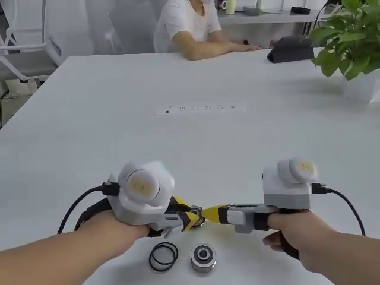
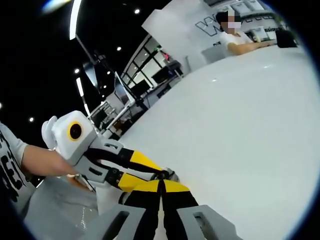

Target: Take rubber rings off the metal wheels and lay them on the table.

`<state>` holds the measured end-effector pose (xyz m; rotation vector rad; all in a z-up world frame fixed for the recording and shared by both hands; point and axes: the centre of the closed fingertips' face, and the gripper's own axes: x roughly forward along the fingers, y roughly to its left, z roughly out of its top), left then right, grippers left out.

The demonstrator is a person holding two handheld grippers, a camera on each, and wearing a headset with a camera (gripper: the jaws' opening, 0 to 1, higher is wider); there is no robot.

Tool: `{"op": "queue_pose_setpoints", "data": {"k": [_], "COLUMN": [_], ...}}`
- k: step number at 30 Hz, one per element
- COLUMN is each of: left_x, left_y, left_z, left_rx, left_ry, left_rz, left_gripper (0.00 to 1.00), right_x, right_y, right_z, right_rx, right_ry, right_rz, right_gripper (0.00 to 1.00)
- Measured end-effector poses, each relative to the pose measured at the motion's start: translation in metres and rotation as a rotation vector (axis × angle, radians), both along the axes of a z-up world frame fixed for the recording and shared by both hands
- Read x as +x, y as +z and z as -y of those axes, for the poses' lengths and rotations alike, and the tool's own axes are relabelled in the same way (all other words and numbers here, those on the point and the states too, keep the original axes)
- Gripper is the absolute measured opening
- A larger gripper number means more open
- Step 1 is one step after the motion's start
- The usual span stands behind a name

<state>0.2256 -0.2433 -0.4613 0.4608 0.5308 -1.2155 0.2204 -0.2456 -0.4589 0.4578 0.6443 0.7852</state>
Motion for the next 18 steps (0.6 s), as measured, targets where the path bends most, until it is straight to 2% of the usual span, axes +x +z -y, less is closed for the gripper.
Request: {"op": "queue_pose_setpoints", "data": {"k": [2,3,6,11,13,18], "left_x": [0.0,0.0,0.0,-0.001,-0.001,-0.001], "left_y": [0.0,0.0,0.0,0.0,0.0,0.0], "left_z": [0.0,0.0,0.0,0.0,0.0,0.0], "left_rx": [0.001,0.0,-0.002,-0.01,-0.01,-0.013], "left_ry": [0.0,-0.001,-0.001,-0.003,-0.005,-0.007], "left_rz": [0.001,0.001,0.001,-0.003,-0.004,-0.008], "left_gripper": [0.07,0.07,0.07,0.07,0.07,0.07], "right_x": [-0.001,-0.001,-0.002,-0.005,-0.006,-0.012], "right_y": [0.002,0.004,0.004,0.006,0.009,0.015], "right_z": [-0.003,-0.006,-0.006,-0.005,-0.006,-0.009], "right_rx": [0.007,0.029,0.033,0.086,0.125,0.177], "right_ry": [0.008,0.008,0.013,0.018,0.021,0.059], "right_rz": [0.002,0.0,-0.002,-0.022,-0.041,-0.052], "right_gripper": [0.0,0.0,0.0,0.0,0.0,0.0]}}
